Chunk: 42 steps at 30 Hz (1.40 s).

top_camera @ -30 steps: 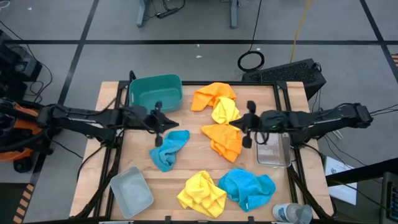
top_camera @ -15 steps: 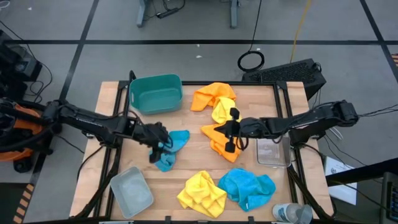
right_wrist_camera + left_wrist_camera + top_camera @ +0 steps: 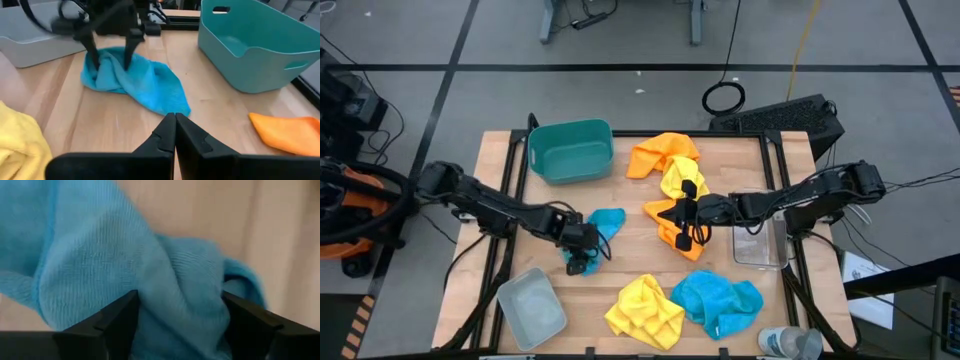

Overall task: Sort microfiber towel by color & place in baskets
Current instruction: Put the left blue microfiber cloth into the blue bin

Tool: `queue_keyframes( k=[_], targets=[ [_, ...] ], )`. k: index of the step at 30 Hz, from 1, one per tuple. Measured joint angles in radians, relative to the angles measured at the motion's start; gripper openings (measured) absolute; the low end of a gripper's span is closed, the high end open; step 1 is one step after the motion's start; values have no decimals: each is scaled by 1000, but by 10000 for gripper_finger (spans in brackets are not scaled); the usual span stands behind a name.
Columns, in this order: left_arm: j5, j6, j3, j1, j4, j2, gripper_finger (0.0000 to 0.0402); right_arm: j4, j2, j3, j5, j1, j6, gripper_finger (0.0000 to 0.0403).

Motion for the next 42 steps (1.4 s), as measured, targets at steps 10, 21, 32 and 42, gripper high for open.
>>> queue_keyframes(
  k=[10, 21, 32, 42],
  targets=[
    [9, 23, 5, 1, 122, 136, 173, 13, 0, 0, 4, 35, 2, 0],
    [-78, 33, 9, 0, 199, 128, 29, 21, 7, 0, 2, 81, 21, 0],
    [-147, 112, 108, -6, 159, -12, 46, 340, 197, 21, -18, 160, -30, 77],
    [-260, 240, 144, -46, 294, -127, 45, 337, 319, 165, 186, 176, -110, 218]
  ],
)
